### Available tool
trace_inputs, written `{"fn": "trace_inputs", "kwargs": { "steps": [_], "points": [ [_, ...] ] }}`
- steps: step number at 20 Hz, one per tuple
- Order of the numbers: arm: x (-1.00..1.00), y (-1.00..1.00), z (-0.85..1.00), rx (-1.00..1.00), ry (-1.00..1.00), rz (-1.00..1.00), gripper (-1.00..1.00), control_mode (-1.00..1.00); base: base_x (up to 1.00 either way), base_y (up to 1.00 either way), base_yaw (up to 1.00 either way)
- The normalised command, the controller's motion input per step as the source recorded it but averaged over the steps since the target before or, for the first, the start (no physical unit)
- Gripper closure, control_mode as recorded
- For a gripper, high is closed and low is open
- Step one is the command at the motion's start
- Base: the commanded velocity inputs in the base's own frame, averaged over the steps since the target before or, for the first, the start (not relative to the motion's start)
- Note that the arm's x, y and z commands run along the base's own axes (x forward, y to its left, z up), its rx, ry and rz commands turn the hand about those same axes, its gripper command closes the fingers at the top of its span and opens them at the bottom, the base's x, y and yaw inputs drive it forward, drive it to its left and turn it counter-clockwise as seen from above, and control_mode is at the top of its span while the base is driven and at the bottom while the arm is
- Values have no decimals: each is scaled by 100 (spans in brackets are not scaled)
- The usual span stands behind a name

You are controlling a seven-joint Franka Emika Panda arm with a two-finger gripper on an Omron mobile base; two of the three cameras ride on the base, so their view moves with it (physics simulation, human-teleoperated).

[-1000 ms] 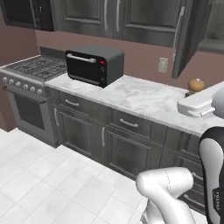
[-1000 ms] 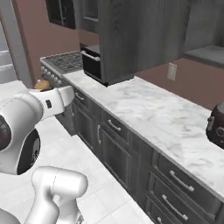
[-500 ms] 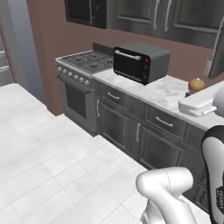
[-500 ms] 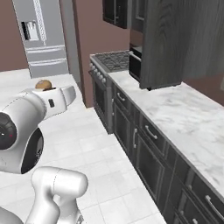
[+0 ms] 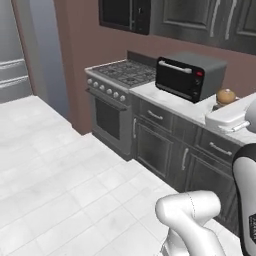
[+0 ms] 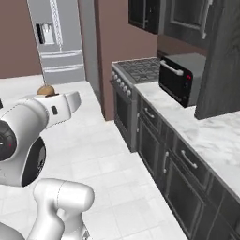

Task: Take 2 condiments from the cabinet and move them on the counter near the stove.Make sure the condiments are lined up with each other, next to each other.

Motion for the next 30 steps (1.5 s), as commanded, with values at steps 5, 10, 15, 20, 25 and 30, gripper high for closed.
{"fn": "trace_inputs", "kwargs": {
  "steps": [5, 10, 15, 20, 25, 30],
  "points": [
    [0, 0, 0, 0, 0, 0, 100, 100, 100, 70, 14],
    [0, 0, 0, 0, 0, 0, 100, 100, 100, 45, 6],
    [0, 0, 0, 0, 0, 0, 100, 100, 100, 32, 0],
    [0, 0, 0, 0, 0, 0, 100, 100, 100, 15, -6],
    [0, 0, 0, 0, 0, 0, 100, 100, 90, 0, -44],
    [0, 0, 0, 0, 0, 0, 100, 100, 29, 5, -74]
  ]
}}
